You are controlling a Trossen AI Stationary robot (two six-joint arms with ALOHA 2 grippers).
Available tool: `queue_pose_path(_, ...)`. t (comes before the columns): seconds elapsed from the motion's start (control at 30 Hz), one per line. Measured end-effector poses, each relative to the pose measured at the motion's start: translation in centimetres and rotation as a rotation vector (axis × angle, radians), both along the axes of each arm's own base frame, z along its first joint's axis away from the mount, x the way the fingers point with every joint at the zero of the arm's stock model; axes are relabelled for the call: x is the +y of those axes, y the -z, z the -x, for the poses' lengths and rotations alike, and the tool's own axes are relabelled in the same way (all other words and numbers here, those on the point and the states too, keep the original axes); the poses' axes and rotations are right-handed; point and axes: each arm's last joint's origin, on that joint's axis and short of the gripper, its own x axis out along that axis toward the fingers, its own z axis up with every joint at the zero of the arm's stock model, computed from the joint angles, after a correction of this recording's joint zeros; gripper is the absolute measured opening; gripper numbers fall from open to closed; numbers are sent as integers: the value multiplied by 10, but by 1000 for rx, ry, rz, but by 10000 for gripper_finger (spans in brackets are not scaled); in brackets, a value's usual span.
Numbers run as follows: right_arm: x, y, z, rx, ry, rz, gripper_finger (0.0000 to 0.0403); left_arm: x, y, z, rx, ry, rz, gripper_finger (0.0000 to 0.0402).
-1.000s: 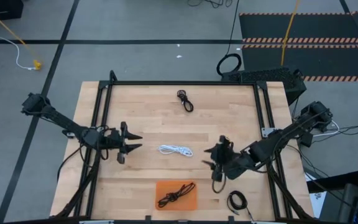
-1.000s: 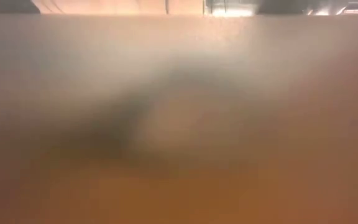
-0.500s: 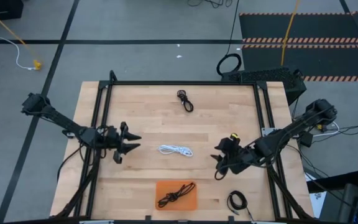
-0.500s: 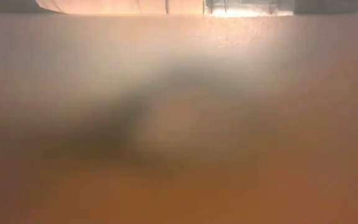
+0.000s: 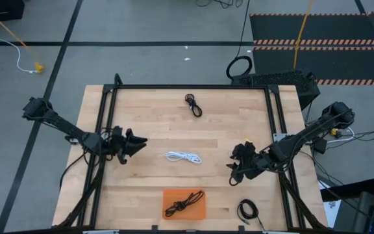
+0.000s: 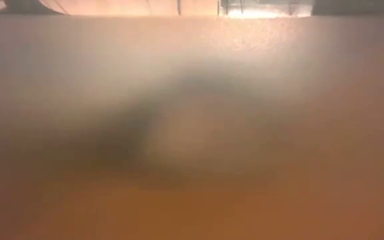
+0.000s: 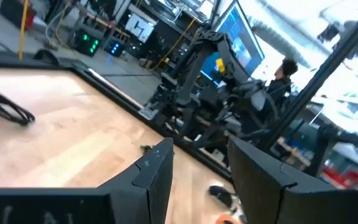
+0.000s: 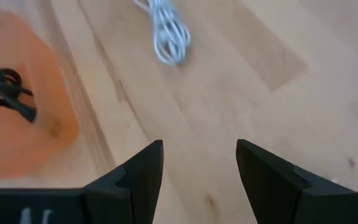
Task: Pick and place USB-C Cables
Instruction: Put the middle right black charger cable into the orange bin
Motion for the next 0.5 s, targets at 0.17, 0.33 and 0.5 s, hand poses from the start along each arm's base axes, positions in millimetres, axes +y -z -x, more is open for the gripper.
queue_pose_path(0.17,-10,21,9,98,87,-59,196,1,0,0,-3,-17,43,157)
queue_pose_path(0.33,-21,30,16,190,172,-50,196,0,0,0,-6,23,44,157)
queue_pose_path(0.5,-27,31,17,235,184,-71,196,1,0,0,-9,-14,58,157)
